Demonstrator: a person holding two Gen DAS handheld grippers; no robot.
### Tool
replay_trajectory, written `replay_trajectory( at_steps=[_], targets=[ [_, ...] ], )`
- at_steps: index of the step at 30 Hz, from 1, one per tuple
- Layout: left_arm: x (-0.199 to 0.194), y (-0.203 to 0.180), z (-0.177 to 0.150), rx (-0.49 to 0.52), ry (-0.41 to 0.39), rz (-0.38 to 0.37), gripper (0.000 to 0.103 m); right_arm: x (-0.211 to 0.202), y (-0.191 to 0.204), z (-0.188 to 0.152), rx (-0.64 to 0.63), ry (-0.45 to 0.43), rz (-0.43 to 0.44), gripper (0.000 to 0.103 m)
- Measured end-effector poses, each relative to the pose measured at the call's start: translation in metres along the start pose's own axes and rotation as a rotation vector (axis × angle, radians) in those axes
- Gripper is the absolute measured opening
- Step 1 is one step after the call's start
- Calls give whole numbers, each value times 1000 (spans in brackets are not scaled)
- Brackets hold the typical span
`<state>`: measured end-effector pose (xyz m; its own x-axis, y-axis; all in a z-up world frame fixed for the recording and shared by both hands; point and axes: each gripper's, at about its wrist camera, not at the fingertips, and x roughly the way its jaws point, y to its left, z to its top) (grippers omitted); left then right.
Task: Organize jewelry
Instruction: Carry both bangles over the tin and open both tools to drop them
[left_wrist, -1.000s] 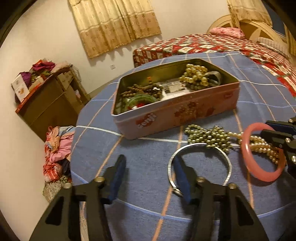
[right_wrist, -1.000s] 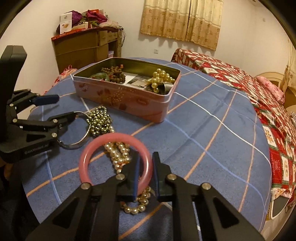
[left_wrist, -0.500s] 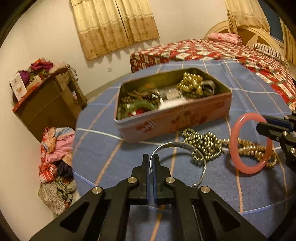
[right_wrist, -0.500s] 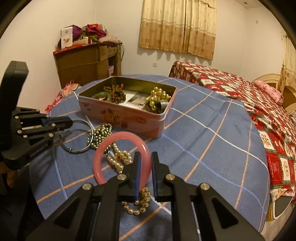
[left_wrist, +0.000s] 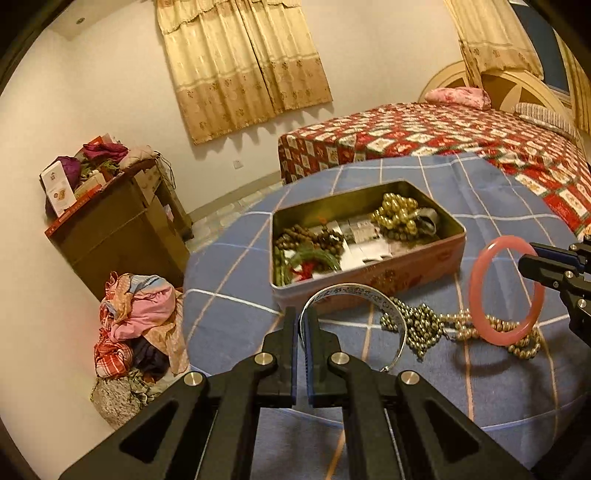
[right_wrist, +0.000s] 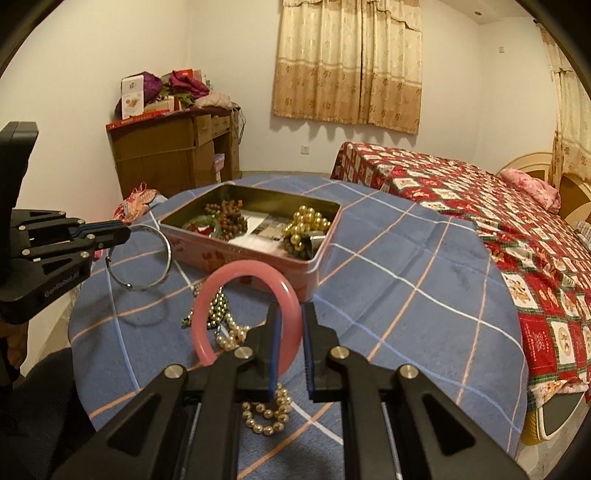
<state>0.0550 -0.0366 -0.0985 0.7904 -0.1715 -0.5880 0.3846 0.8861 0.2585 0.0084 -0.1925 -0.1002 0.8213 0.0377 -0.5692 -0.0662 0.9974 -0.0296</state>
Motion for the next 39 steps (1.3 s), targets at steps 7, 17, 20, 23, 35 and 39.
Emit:
replay_trajectory(
  at_steps=[7,17,20,23,35,39],
  targets=[
    [-6,7,11,-13,-28,18,2,-3,-3,8,4,-21,-6,13],
    [-1,11,30,-11,-53,27,2,0,-8,26,-3,-47,-17,13],
    [4,12,36,-5,-57,33,2,2,-11,35,-4,-55,-23,13],
    [8,14,43,2,-61,41,2,5,-13,42,-8,-60,-29,13],
    [35,21,62,-17,-52,54,2,25,-15,72,-25,-70,-55,13],
    [43,22,70,-14,-48,55,2,32,-15,81,-31,-71,-63,13]
  ],
)
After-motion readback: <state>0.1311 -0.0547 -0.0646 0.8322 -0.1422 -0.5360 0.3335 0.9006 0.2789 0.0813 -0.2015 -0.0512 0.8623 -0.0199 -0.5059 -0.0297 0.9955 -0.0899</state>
